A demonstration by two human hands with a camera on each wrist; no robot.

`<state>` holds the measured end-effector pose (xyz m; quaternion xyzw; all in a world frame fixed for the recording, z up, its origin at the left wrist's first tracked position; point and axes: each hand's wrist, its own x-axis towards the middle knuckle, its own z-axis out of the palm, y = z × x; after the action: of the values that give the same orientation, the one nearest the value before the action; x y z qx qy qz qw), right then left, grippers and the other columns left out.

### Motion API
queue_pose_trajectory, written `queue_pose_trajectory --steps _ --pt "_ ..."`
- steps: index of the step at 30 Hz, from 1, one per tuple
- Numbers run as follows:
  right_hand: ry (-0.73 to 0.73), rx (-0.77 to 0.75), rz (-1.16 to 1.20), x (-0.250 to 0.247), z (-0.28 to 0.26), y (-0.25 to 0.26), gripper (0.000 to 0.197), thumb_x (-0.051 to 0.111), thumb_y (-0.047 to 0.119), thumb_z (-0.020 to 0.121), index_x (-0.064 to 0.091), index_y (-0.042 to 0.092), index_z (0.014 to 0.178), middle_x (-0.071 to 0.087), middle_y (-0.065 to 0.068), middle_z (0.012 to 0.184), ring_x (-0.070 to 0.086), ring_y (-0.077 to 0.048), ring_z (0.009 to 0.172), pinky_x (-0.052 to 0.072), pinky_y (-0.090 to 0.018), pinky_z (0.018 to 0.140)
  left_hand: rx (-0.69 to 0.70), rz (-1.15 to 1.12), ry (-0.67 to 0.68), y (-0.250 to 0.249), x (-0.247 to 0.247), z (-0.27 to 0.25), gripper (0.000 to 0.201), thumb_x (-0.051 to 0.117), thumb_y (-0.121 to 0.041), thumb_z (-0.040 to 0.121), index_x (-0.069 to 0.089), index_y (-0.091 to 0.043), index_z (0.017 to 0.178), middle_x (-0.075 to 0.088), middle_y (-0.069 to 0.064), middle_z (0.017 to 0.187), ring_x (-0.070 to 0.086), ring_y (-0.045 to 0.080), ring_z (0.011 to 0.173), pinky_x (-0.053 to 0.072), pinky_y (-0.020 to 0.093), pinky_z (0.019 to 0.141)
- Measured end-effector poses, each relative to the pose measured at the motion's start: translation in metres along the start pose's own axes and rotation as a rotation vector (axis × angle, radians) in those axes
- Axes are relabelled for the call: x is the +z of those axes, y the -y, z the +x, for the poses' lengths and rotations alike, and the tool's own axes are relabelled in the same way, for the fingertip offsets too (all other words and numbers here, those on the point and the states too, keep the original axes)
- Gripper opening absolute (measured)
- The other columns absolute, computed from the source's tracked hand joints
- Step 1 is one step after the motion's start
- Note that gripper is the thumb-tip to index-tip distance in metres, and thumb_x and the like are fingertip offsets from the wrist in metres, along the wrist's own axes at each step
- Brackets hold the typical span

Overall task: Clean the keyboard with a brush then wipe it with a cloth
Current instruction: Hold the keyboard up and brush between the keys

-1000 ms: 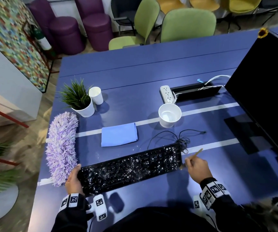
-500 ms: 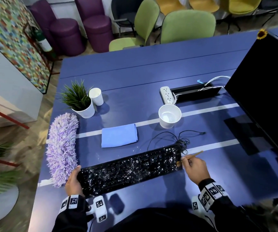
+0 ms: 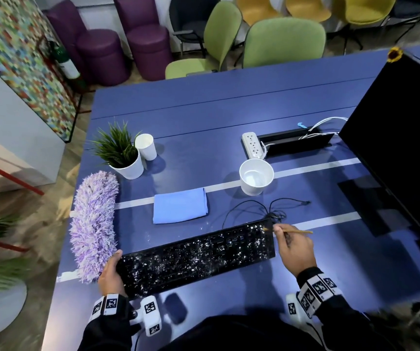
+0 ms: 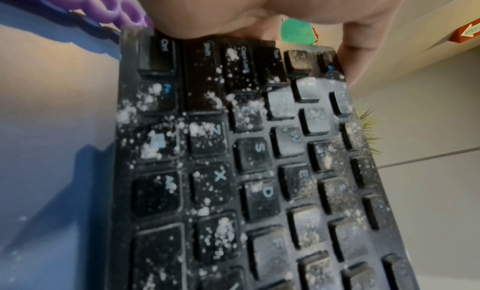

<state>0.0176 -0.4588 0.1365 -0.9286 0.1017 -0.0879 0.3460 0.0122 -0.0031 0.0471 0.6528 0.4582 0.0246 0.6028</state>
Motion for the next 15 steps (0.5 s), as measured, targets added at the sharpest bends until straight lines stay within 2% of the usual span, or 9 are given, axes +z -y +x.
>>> queue_pose_trajectory --steps 2,3,4,6,8,10,12,14,15 --pt "0.24 0.079 -0.151 0.012 -0.003 -0.012 0.028 0.05 0.028 0.095 0.067 0.018 0.076 0.071 -0.004 0.077 0.065 -0.022 0.078 0.044 -0.024 0.069 -0.003 -0.132 -0.003 -0.005 0.001 -0.007 0.068 0.077 -0.065 0.058 0.073 -0.02 0.108 0.067 0.014 0.121 0.061 0.033 0.117 0.046 0.053 0.103" --pt "0.307 0.111 -0.208 0.015 -0.005 -0.016 0.03 0.049 0.03 0.094 0.062 0.018 0.07 0.071 -0.007 0.075 0.066 -0.028 0.08 0.045 -0.028 0.068 -0.03 -0.168 -0.003 -0.009 0.002 -0.012 0.061 0.079 -0.062 0.056 0.076 -0.024 0.103 0.068 0.013 0.119 0.062 0.033 0.116 0.047 0.054 0.103" --pt "0.302 0.121 -0.22 0.017 -0.006 -0.019 0.031 0.047 0.031 0.094 0.058 0.02 0.067 0.07 -0.008 0.072 0.067 -0.03 0.078 0.045 -0.03 0.066 -0.031 -0.166 0.003 -0.011 0.002 -0.015 0.054 0.076 -0.059 0.064 0.075 -0.023 0.105 0.067 0.015 0.121 0.06 0.035 0.118 0.046 0.053 0.103" --pt "0.154 0.082 -0.1 0.013 -0.008 -0.013 0.026 0.051 0.026 0.094 0.062 0.021 0.071 0.066 0.004 0.067 0.065 -0.022 0.071 0.041 -0.02 0.063 -0.02 -0.132 0.02 -0.014 0.001 -0.018 0.053 0.066 -0.053 0.078 0.069 -0.015 0.115 0.063 0.019 0.125 0.057 0.037 0.121 0.044 0.052 0.105" --pt "0.041 0.042 -0.02 0.01 -0.008 -0.009 0.017 0.056 0.017 0.093 0.069 0.015 0.083 0.064 0.01 0.074 0.06 -0.012 0.071 0.034 -0.007 0.062 -0.024 -0.176 -0.001 -0.014 0.002 -0.02 0.047 0.072 -0.052 0.066 0.075 -0.024 0.104 0.066 0.015 0.122 0.061 0.032 0.117 0.046 0.054 0.104" --pt "0.124 0.063 -0.063 0.011 -0.006 -0.011 0.018 0.055 0.019 0.093 0.069 0.013 0.086 0.07 0.004 0.079 0.064 -0.016 0.077 0.036 -0.012 0.066 -0.043 -0.222 -0.039 -0.006 0.002 -0.012 0.041 0.077 -0.05 0.057 0.077 -0.033 0.094 0.07 0.013 0.117 0.065 0.029 0.112 0.048 0.055 0.101" --pt "0.237 0.114 -0.125 0.014 -0.005 -0.018 0.021 0.052 0.023 0.094 0.069 0.013 0.087 0.072 -0.003 0.079 0.066 -0.022 0.082 0.035 -0.019 0.067 -0.001 -0.189 -0.008 -0.006 0.0 -0.013 0.05 0.072 -0.054 0.065 0.074 -0.024 0.106 0.067 0.014 0.12 0.062 0.032 0.116 0.046 0.053 0.104" --pt "0.17 0.118 -0.069 0.012 -0.005 -0.021 0.019 0.053 0.023 0.095 0.069 0.014 0.088 0.068 0.001 0.072 0.063 -0.019 0.075 0.033 -0.017 0.064 0.008 -0.146 0.023 -0.011 -0.001 -0.015 0.062 0.061 -0.059 0.079 0.064 -0.012 0.12 0.061 0.02 0.128 0.056 0.036 0.122 0.043 0.051 0.105" --pt "0.115 0.107 -0.034 0.01 -0.004 -0.02 0.018 0.054 0.023 0.094 0.068 0.016 0.087 0.065 0.005 0.069 0.061 -0.016 0.072 0.033 -0.017 0.064 0.008 -0.161 0.021 -0.013 -0.002 -0.017 0.066 0.059 -0.06 0.08 0.061 -0.01 0.122 0.06 0.021 0.129 0.055 0.037 0.123 0.042 0.05 0.104"
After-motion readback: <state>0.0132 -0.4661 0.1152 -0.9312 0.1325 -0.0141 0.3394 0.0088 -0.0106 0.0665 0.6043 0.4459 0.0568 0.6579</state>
